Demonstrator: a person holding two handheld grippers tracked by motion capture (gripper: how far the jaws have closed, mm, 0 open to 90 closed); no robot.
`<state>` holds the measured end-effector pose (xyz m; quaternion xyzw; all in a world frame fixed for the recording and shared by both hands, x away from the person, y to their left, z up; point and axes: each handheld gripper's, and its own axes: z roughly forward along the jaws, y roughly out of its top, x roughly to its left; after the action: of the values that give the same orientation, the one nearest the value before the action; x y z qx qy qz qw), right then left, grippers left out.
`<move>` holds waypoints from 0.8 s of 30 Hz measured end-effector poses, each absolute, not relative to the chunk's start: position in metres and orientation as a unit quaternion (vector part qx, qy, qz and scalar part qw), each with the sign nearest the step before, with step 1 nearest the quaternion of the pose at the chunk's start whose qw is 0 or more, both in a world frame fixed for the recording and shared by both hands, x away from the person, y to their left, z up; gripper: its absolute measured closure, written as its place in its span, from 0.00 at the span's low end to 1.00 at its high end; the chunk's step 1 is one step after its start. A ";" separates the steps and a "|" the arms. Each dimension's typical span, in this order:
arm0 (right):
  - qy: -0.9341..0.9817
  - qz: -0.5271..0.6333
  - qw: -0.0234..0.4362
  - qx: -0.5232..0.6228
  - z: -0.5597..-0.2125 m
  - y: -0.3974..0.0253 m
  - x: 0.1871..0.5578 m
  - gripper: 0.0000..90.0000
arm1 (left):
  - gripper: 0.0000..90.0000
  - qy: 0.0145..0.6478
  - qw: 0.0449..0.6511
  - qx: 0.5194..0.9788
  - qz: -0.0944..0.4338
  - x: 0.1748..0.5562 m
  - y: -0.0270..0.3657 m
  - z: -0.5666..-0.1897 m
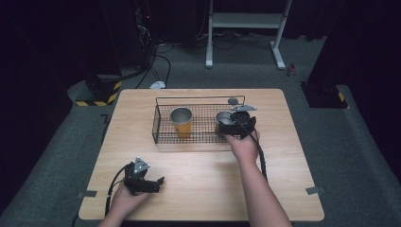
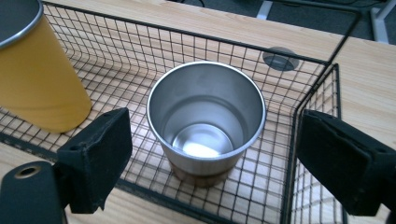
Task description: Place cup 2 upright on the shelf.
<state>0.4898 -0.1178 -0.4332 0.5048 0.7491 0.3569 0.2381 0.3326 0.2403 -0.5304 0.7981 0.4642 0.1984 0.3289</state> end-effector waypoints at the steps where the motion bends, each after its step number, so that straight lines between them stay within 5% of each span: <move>1: 0.750 0.357 0.239 0.503 -0.433 -0.119 0.487 0.12 | 0.00 0.464 0.329 0.798 0.198 0.333 0.240 -0.530; 24: 0.746 0.375 0.250 0.491 -0.445 -0.157 0.419 0.12 | 0.00 0.464 0.329 0.798 0.198 0.333 0.240 -0.530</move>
<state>0.4191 -0.1573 -0.4446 0.4908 0.7458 0.3750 0.2496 0.3327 0.2401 -0.5305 0.7979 0.4644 0.1985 0.3291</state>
